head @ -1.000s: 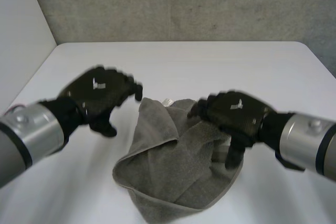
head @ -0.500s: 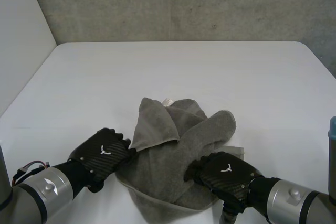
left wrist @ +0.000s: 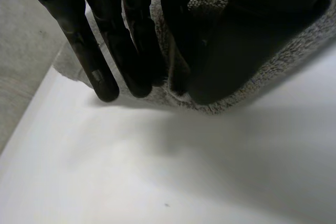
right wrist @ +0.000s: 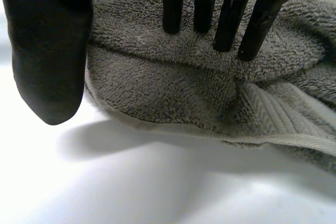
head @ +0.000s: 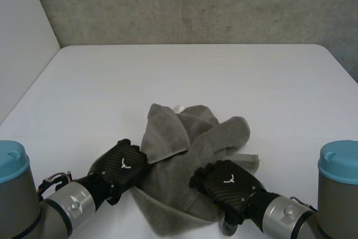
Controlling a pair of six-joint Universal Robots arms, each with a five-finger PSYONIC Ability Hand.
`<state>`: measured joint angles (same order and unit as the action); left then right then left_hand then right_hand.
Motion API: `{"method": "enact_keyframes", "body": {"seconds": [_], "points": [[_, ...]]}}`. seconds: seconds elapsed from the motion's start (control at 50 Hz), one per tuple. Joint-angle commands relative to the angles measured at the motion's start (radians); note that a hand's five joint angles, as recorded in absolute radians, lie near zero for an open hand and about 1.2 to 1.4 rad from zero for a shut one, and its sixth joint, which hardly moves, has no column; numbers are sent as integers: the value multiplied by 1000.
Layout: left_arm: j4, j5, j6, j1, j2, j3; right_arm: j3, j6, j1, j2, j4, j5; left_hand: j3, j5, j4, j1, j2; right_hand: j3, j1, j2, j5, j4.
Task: Fold the towel.
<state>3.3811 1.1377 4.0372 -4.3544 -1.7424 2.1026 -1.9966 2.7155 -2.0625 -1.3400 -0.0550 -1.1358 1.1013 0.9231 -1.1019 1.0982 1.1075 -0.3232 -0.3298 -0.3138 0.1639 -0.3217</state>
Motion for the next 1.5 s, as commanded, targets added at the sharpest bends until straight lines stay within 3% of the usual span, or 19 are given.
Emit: {"method": "enact_keyframes", "body": {"seconds": [0.02, 0.12, 0.26, 0.32, 0.48, 0.76, 1.18, 1.26, 1.3, 1.32, 1.36, 1.5], "points": [[40, 7, -12, 29, -6, -49, 41, 38, -22, 19, -14, -55, 295, 299, -294, 298, 289, -3, 4, -12, -13, -4], [38, 54, -95, 58, 0, -110, 61, 107, -51, 18, -9, -50, 295, 299, -294, 298, 289, -5, 1, -15, -10, -7], [8, 149, -403, 78, 18, -231, 88, 229, -73, 50, -9, -1, 295, 299, -294, 298, 289, -3, 4, -12, -13, -4], [-26, 159, -460, 79, 33, -254, 105, 277, -73, 70, -6, 25, 295, 299, -294, 298, 289, -3, 4, -12, -13, -4], [-106, 168, -487, 114, 47, -282, 157, 397, -90, 104, -5, 44, 295, 299, -294, 298, 289, -3, 4, -12, -13, -4], [-118, 232, -564, 206, 121, -299, 291, 590, -186, 154, 38, 39, 295, 299, -294, 298, 289, -3, 4, -12, -13, -4], [-117, 281, -688, 230, 178, -337, 455, 780, -286, 317, 61, 27, 295, 299, -294, 298, 289, -23, -16, -32, 8, -24], [-115, 281, -690, 233, 175, -332, 473, 816, -311, 337, 60, 28, 295, 299, -294, 298, 289, -143, -137, -153, 128, -145], [-112, 283, -690, 230, 173, -328, 486, 855, -323, 349, 60, 31, 295, 299, -294, 298, 289, -488, -481, -497, 472, -489], [-112, 283, -690, 230, 173, -328, 486, 856, -323, 349, 60, 31, 295, 299, -294, 298, 289, -490, -483, -499, 475, -491], [-111, 283, -688, 228, 172, -326, 484, 877, -321, 354, 57, 28, 295, 299, -294, 298, 289, -1071, -1064, -1080, 1056, -1072], [-106, 312, -687, 187, 170, -320, 460, 871, -277, 315, 63, 16, 295, 299, -294, 298, 289, -1073, -1066, -1083, 1058, -1075]]}}
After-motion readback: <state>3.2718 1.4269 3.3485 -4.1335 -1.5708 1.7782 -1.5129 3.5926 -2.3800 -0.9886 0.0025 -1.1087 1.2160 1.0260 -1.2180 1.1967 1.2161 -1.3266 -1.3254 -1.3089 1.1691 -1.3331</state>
